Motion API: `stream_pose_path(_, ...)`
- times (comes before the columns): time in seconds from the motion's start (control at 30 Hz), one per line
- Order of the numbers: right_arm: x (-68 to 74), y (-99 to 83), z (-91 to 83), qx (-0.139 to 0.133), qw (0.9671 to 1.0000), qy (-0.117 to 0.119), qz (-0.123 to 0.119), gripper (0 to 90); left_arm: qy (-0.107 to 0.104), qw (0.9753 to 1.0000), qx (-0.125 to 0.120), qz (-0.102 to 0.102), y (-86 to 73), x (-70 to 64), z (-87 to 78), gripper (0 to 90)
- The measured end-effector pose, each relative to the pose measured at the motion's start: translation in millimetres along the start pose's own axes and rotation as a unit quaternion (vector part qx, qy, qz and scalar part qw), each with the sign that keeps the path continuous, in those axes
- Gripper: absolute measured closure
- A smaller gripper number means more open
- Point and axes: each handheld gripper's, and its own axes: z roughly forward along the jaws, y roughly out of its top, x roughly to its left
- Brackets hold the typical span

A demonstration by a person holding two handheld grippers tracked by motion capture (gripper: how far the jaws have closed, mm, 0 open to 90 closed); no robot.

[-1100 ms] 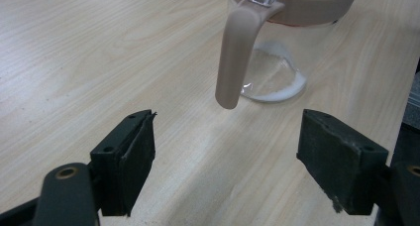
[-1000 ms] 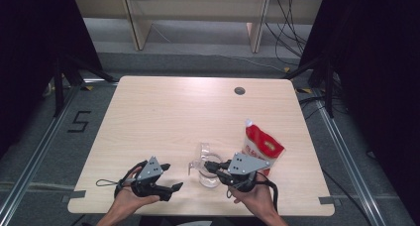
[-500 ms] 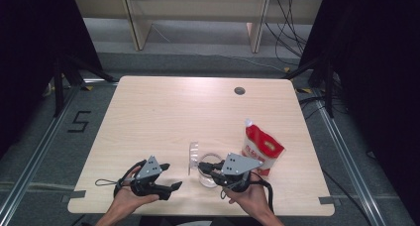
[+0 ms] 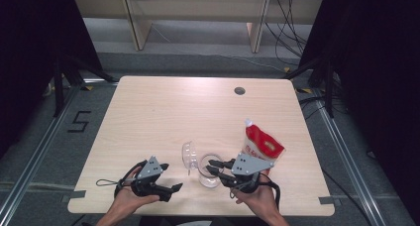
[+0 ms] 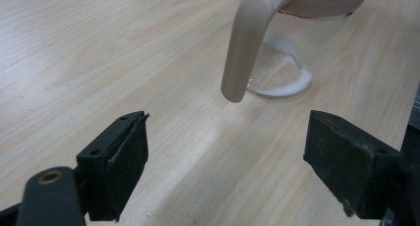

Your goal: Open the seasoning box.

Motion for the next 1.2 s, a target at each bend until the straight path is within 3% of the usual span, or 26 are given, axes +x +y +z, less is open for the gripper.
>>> stream_pose_path(0.03, -0.1, -1.1, -3.5, 0.006, 0.9999, 0.000, 0.013, 74.8, 0.004, 1.0000, 0.000, -0.001, -0.2, -0.4, -0.4, 16.7)
stream_pose_path(0.1, -3.1, -4.0, -10.7, 0.006, 1.0000, -0.005, 0.002, 72.8, 0.006, 1.0000, 0.006, 0.004, 0.1, 1.1, -1.4, 16.7)
stream_pose_path(0.2, -4.2, -6.6, -15.3, 0.007, 0.9999, -0.013, 0.006, 71.1, 0.006, 0.9999, -0.002, -0.009, -0.3, 0.2, 0.1, 16.7)
stream_pose_path(0.47, -8.0, -22.3, -39.3, 0.017, 0.9992, -0.034, 0.014, 62.5, 0.006, 0.9999, 0.005, -0.007, 1.0, 2.4, 0.4, 15.9)
stream_pose_path(0.6, -10.4, -31.3, -50.1, 0.014, 0.9986, -0.043, 0.028, 58.1, 0.005, 0.9997, -0.007, -0.022, 0.0, 1.3, 2.7, 15.8)
stream_pose_path(0.77, -10.5, -41.8, -60.6, 0.025, 0.9975, -0.052, 0.042, 53.4, 0.001, 0.9999, 0.004, -0.015, 1.3, 2.7, 0.3, 15.9)
stream_pose_path(0.87, -13.3, -47.9, -65.1, 0.019, 0.9972, -0.061, 0.039, 52.1, 0.001, 1.0000, 0.004, 0.004, 1.7, 3.8, 0.7, 16.9)
stream_pose_path(0.9, -15.4, -48.8, -67.5, 0.022, 0.9977, -0.058, 0.028, 51.6, -0.002, 1.0000, 0.004, 0.003, 1.8, 3.6, 0.9, 16.8)
stream_pose_path(0.97, -13.2, -52.9, -71.6, 0.022, 0.9963, -0.065, 0.052, 50.3, -0.002, 1.0000, 0.002, 0.001, 1.9, 3.5, 0.8, 15.7)
stream_pose_path(1.07, -13.9, -56.9, -77.7, 0.027, 0.9960, -0.069, 0.050, 48.2, 0.002, 0.9998, -0.008, -0.019, 1.0, 1.5, 1.4, 15.7)
stream_pose_path(1.2, -11.9, -59.4, -86.6, 0.022, 0.9953, -0.078, 0.054, 48.1, 0.006, 0.9998, -0.006, -0.015, 0.3, 1.5, -1.2, 15.6)
